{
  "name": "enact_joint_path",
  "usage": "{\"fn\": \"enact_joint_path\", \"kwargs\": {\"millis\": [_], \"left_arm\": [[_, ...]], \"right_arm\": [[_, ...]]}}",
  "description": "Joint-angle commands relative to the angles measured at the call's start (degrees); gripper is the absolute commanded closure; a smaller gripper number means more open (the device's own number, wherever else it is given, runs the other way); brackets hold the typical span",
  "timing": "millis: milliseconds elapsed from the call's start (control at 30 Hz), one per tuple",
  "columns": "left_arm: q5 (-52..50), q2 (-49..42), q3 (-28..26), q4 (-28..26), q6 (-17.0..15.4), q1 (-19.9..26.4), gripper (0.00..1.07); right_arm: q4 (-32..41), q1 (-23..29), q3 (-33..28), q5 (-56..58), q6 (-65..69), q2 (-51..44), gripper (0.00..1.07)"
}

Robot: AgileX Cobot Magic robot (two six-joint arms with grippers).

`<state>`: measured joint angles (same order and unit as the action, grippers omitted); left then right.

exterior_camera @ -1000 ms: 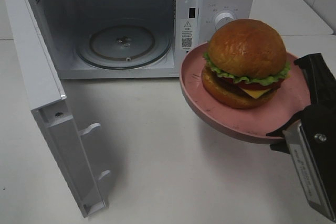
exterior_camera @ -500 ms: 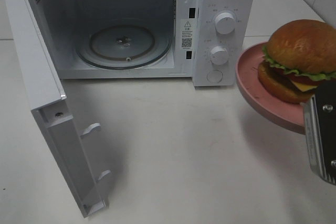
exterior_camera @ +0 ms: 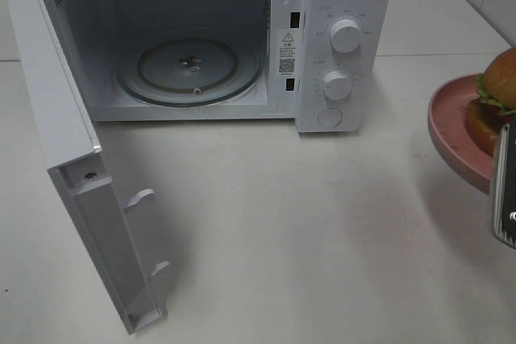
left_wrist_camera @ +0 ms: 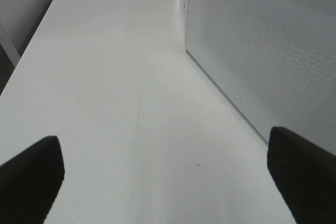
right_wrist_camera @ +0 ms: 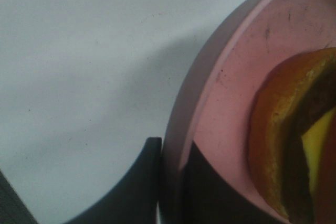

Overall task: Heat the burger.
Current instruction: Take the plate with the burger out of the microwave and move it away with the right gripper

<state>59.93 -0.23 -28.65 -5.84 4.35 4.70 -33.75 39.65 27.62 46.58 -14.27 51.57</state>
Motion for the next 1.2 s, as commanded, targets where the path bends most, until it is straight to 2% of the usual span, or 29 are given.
{"fn": "enact_joint_path", "kwargs": {"millis": [33, 600, 900, 1200], "left_arm": [[-0.46, -1.15, 0.17, -0.06, -0.34, 0.06, 0.06], [-0.46, -1.15, 0.17, -0.06, -0.34, 0.06, 0.06], [-0.46, -1.15, 0.17, -0.06, -0.34, 0.06, 0.06], [-0.46, -1.15, 0.17, -0.06, -0.34, 0.06, 0.06]], "right_arm": [[-4.58, -0.29, 0.40, 1.95, 4.47, -0.92, 1.04], [-9.80, -0.29, 0.40, 9.57, 23.89, 0.46, 1.04], [-11.23, -0.29, 0.40, 8.82, 33.29, 7.96, 1.04], [-16.62, -0.29, 0.40, 6.47, 52.60, 18.45, 1.04]]}}
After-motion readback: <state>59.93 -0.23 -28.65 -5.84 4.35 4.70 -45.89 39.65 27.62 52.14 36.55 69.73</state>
